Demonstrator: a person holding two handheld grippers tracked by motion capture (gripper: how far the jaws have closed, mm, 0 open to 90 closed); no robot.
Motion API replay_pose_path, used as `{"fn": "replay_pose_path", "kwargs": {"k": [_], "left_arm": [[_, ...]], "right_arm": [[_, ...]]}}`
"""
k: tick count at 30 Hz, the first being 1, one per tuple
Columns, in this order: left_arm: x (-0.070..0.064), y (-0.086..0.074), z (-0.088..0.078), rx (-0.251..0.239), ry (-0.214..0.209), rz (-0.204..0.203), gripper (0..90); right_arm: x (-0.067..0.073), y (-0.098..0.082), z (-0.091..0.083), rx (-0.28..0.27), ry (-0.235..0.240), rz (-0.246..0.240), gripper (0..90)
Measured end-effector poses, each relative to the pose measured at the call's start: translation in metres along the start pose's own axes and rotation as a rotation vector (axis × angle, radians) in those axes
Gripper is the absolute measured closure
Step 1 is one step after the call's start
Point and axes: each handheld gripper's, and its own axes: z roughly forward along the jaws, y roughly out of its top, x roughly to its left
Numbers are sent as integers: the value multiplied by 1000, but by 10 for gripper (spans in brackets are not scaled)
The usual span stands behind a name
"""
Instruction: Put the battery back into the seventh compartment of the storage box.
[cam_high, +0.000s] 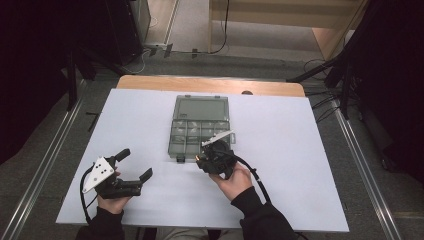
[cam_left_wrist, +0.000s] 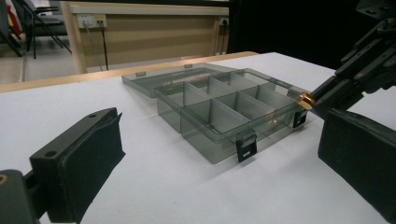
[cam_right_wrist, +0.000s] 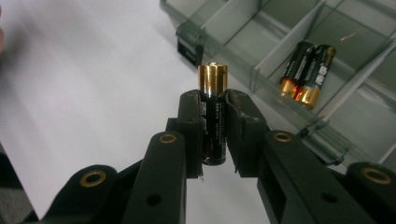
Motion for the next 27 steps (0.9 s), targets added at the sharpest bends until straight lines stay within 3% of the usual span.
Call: {"fn": "replay_pose_path", "kwargs": {"k": [4, 13, 22, 24, 27], "left_arm": [[0, 0, 0, 0, -1, -3, 0], [0, 0, 1, -2, -7, -3, 0], [0, 0, 1, -1, -7, -2, 0], [0, 0, 1, -1, -7, -3, 0], [0, 0, 1, -1, -8, -2, 0]], "right_arm": [[-6, 3, 0, -50, -1, 71, 778], [-23, 5, 2, -106, -24, 253, 778], [-43, 7, 5, -163, 3, 375, 778], [-49, 8, 7, -175, 33, 414, 778], [-52, 9, 10, -180, 21, 431, 778]]}}
